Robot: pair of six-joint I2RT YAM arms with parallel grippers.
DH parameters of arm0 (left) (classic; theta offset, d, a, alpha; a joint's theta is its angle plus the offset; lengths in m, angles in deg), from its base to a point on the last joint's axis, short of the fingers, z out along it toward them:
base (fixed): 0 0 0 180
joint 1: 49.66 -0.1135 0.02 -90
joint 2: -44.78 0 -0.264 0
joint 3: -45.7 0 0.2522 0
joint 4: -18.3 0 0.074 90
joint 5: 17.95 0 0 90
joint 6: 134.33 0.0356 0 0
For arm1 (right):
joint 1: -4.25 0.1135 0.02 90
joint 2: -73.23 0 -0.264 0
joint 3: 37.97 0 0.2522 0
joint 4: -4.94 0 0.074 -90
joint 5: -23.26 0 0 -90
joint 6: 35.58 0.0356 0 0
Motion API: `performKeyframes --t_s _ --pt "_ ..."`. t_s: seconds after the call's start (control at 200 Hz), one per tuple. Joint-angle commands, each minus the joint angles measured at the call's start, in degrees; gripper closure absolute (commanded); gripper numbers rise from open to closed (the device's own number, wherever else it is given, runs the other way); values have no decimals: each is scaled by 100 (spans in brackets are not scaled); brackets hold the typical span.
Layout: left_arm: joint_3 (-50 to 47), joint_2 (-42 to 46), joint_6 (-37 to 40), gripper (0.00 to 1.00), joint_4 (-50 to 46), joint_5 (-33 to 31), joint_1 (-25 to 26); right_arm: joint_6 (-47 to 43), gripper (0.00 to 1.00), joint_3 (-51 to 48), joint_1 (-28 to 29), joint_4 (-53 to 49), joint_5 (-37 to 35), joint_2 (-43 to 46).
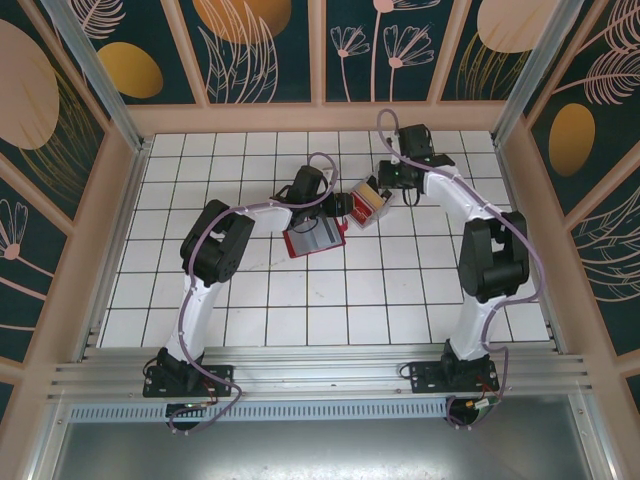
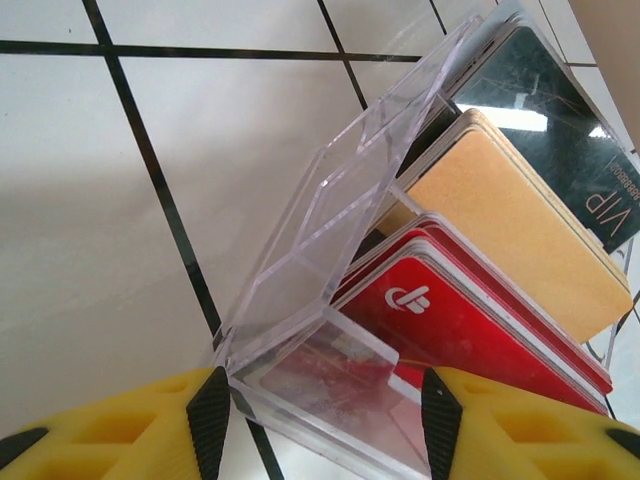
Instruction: Put the credit cards into the card holder
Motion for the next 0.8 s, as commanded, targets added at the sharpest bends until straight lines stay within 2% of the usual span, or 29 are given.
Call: performKeyframes --t_s 0.0,0.12,0.205,0.35,0.5,0.661,0.796 --pt "-197 418 107 43 -205 -79 -4 351 97 -204 -119 381 840 467" --pt "-268 899 161 42 -271 -186 -21 640 97 -682 -183 897 1749 786" --pt "-435 1274 150 42 -517 -490 -72 891 97 -1099 -184 1245 2261 987" --pt "-1449 2193 -21 42 -578 -931 -236 1601 97 -2069 -46 2148 3311 1125" --pt "-2528 2992 -124 43 -914 -1442 -278 1787 96 -2690 589 2587 3157 918" --pt "-3267 3159 -280 52 -1278 -1535 -277 1975 96 -2812 1072 3049 3080 407" --pt "-3633 3176 -406 58 -1335 -1801 -276 1934 96 -2735 1181 3126 2888 61"
